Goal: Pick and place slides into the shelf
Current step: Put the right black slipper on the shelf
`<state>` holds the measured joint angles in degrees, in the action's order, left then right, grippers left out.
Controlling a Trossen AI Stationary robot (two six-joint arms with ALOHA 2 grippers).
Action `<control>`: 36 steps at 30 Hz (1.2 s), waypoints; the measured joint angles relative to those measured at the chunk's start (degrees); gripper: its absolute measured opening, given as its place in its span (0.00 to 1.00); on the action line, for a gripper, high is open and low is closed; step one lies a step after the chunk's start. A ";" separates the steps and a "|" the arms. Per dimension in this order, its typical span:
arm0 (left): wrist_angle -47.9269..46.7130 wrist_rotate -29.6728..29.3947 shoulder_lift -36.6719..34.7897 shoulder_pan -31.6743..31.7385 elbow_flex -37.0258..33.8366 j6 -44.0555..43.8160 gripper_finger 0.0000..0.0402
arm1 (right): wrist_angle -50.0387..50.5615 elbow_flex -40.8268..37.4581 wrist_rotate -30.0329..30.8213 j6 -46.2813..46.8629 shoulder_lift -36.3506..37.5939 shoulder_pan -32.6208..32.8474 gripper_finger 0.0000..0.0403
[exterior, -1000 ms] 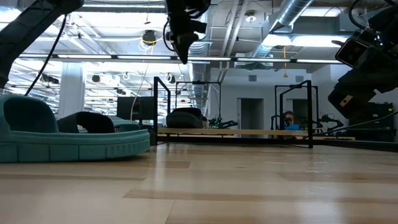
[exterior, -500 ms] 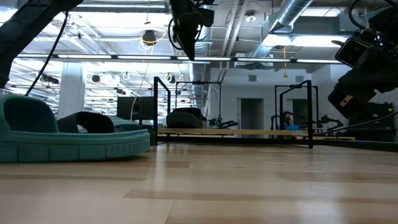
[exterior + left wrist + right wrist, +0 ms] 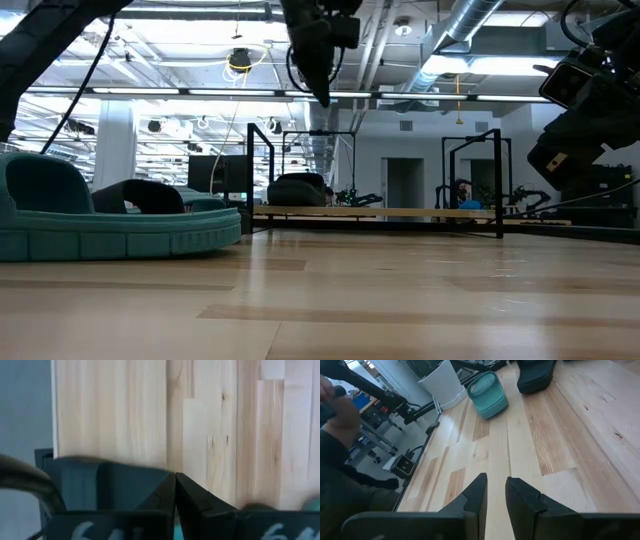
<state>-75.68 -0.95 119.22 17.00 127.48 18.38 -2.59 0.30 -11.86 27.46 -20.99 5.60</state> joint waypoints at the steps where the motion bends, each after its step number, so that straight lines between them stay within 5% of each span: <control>1: 1.62 0.16 0.00 -0.11 -1.16 0.12 0.00 | 0.00 0.00 0.00 0.01 0.00 -0.01 0.15; 15: 18.27 0.69 0.00 0.27 -9.72 16.77 0.00 | 0.00 0.00 0.00 0.02 0.00 0.00 0.15; 36: 26.03 -0.32 7.54 4.53 -9.62 21.13 0.00 | 0.00 0.00 0.09 0.00 -0.04 -0.01 0.15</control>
<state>-49.65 -1.26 126.76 21.53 117.86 39.51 -2.59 0.30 -11.77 27.47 -21.04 5.59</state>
